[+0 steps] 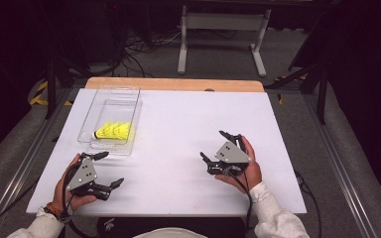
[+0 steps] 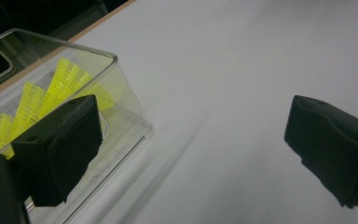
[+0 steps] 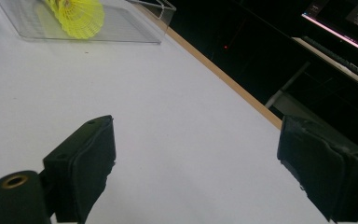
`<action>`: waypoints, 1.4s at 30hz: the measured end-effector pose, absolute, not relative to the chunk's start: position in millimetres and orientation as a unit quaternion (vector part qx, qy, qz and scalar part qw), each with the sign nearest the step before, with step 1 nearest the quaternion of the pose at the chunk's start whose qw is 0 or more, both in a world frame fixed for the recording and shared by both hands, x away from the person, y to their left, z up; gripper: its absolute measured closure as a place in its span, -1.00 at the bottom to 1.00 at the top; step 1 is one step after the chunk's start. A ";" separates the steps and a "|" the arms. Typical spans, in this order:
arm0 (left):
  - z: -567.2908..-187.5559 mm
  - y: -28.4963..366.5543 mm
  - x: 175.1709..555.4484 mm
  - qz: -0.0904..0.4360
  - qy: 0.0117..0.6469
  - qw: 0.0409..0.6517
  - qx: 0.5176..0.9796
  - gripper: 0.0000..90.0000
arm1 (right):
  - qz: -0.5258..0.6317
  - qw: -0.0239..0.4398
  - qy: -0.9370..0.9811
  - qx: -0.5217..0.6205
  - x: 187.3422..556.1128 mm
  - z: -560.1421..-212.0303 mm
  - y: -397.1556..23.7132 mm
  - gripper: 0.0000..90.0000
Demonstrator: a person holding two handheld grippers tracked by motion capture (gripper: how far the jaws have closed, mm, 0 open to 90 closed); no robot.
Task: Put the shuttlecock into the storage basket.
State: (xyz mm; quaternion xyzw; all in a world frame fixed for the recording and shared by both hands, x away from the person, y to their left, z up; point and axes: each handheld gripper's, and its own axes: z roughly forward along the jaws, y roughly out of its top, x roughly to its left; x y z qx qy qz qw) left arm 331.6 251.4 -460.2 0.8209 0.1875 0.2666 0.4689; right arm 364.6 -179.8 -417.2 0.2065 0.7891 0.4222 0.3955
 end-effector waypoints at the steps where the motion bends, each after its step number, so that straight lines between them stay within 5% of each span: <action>1: -460.2 251.5 331.7 0.267 0.188 0.469 0.821 -0.89 | 0.421 0.396 0.790 0.207 364.0 -418.3 -181.0 -0.73; 42: -460.0 250.9 332.2 0.267 0.192 0.470 0.819 -0.89 | 0.416 0.383 0.783 0.259 335.2 -456.6 -227.9 -0.76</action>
